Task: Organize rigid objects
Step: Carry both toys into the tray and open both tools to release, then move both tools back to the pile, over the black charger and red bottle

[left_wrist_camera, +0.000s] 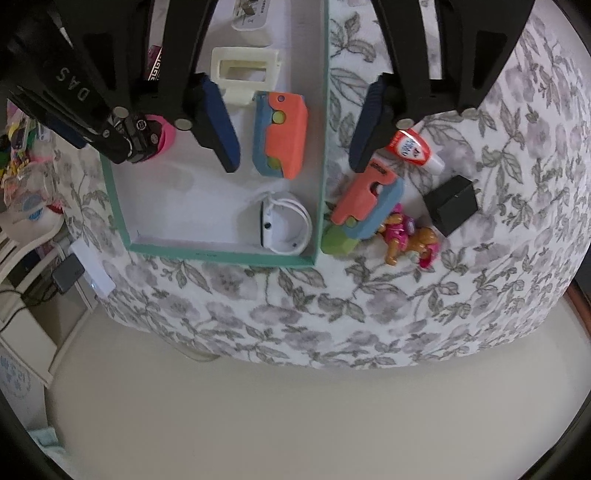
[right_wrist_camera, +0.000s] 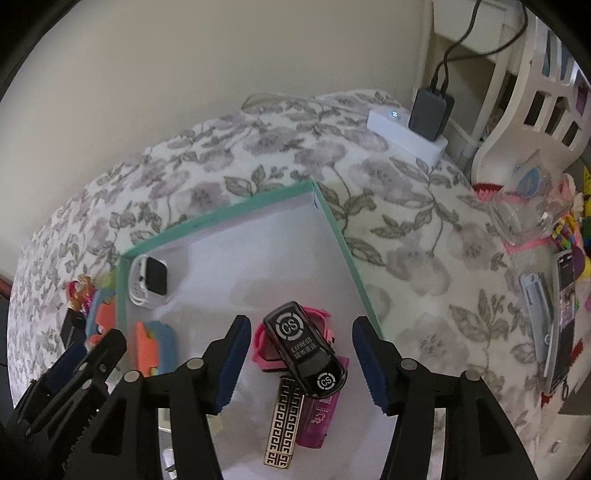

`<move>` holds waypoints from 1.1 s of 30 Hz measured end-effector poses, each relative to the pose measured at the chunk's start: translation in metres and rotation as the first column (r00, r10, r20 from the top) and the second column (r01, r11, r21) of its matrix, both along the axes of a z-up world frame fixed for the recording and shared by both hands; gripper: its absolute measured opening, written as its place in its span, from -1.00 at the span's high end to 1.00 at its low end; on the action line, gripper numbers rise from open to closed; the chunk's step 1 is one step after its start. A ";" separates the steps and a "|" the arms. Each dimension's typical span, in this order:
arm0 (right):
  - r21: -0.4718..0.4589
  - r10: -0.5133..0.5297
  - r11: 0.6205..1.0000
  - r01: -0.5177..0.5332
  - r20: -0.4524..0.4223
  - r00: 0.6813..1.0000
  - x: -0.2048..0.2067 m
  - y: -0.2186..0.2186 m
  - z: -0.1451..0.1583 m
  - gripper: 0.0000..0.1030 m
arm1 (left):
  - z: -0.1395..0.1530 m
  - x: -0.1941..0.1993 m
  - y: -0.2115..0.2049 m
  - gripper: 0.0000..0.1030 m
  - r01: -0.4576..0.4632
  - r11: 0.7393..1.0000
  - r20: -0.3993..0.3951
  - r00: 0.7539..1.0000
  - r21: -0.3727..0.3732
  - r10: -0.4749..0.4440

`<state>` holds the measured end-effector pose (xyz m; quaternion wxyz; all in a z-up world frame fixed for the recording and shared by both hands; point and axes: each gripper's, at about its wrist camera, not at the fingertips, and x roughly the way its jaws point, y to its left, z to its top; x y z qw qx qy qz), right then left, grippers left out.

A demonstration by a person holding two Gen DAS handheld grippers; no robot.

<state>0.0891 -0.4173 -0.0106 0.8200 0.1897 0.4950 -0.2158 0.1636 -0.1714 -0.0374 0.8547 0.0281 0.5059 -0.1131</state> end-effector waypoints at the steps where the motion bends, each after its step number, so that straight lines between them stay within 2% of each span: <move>1: -0.002 0.002 1.000 -0.002 0.011 1.000 0.000 0.001 0.005 -0.33 | 0.002 0.000 0.002 -0.44 -0.007 1.000 0.001 1.000 -0.002 0.007; 5: 0.002 0.008 1.000 -0.008 0.045 0.999 -0.001 0.003 0.018 -0.47 | 0.011 0.003 0.013 -0.66 -0.036 0.999 -0.001 0.999 -0.024 0.036; 13: 0.006 0.022 1.000 -0.023 0.089 0.996 -0.001 0.007 0.032 -0.74 | 0.022 0.012 0.045 -0.67 -0.121 0.991 -0.012 0.993 -0.054 0.121; 15: 0.000 0.032 0.999 -0.032 0.088 0.996 0.001 0.011 0.032 -0.91 | 0.023 0.015 0.059 -0.68 -0.159 0.985 -0.027 0.987 -0.072 0.157; 16: -0.004 0.037 0.999 -0.037 0.085 0.996 0.002 0.013 0.031 -0.95 | 0.024 0.016 0.065 -0.69 -0.174 0.982 -0.032 0.985 -0.079 0.172; 17: -0.008 0.046 0.999 -0.046 0.082 0.996 0.003 0.016 0.030 -0.98 | 0.025 0.018 0.072 -0.80 -0.189 0.978 -0.035 0.982 -0.084 0.187; 18: -0.008 0.055 0.998 -0.054 0.078 0.995 0.005 0.018 0.029 -0.98 | 0.025 0.019 0.078 -1.00 -0.205 0.975 -0.037 0.979 -0.087 0.202; 27: -0.022 0.161 0.987 -0.160 0.083 0.983 0.020 0.059 0.029 -1.00 | 0.032 0.025 0.139 -1.00 -0.334 0.936 -0.026 0.943 -0.114 0.333; 33: -0.020 0.282 0.959 -0.282 0.112 0.953 0.034 0.110 0.030 -1.00 | 0.037 0.026 0.181 -1.00 -0.420 0.903 0.000 0.907 -0.094 0.421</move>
